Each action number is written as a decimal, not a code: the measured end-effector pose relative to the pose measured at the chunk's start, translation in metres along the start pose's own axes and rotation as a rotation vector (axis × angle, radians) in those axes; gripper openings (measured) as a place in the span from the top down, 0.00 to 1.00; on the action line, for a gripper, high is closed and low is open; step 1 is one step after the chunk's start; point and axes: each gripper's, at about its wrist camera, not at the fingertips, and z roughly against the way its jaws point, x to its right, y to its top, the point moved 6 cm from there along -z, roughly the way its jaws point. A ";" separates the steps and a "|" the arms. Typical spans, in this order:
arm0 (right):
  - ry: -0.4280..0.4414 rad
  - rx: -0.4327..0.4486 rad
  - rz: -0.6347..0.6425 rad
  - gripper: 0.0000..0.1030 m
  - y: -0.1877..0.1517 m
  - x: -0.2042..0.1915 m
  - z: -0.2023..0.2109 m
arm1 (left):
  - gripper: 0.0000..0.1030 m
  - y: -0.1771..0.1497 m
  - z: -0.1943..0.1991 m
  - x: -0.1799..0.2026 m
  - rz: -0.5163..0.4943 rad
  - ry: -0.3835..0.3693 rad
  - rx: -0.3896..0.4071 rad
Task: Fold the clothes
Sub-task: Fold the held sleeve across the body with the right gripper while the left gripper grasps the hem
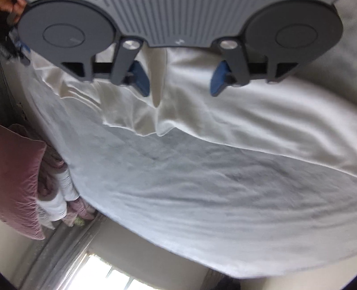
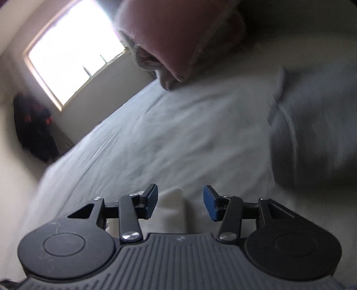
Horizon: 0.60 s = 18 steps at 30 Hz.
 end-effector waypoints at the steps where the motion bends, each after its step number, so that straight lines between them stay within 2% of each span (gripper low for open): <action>1: 0.021 -0.003 -0.026 0.51 -0.002 0.007 -0.004 | 0.48 0.001 -0.005 0.003 -0.022 -0.013 0.009; 5: 0.110 -0.016 -0.069 0.50 -0.001 0.012 -0.006 | 0.48 0.003 -0.016 0.011 -0.091 -0.083 0.039; 7: 0.160 -0.048 -0.057 0.50 -0.002 0.006 -0.003 | 0.48 0.000 -0.017 0.012 -0.090 -0.135 0.067; 9: 0.152 -0.062 -0.023 0.50 -0.006 0.002 -0.003 | 0.51 -0.008 -0.020 0.014 -0.112 -0.180 0.116; 11: 0.144 -0.068 0.030 0.50 -0.008 -0.003 -0.002 | 0.66 -0.013 -0.023 0.018 -0.172 -0.157 0.139; 13: 0.166 -0.093 0.030 0.50 -0.010 -0.008 -0.002 | 0.76 -0.012 -0.022 0.018 -0.144 -0.182 0.133; 16: 0.201 -0.131 0.000 0.51 -0.011 -0.011 -0.002 | 0.88 -0.010 -0.022 0.016 -0.111 -0.200 0.123; 18: 0.213 -0.143 -0.041 0.51 -0.007 -0.006 -0.001 | 0.92 -0.009 -0.021 0.014 -0.098 -0.195 0.114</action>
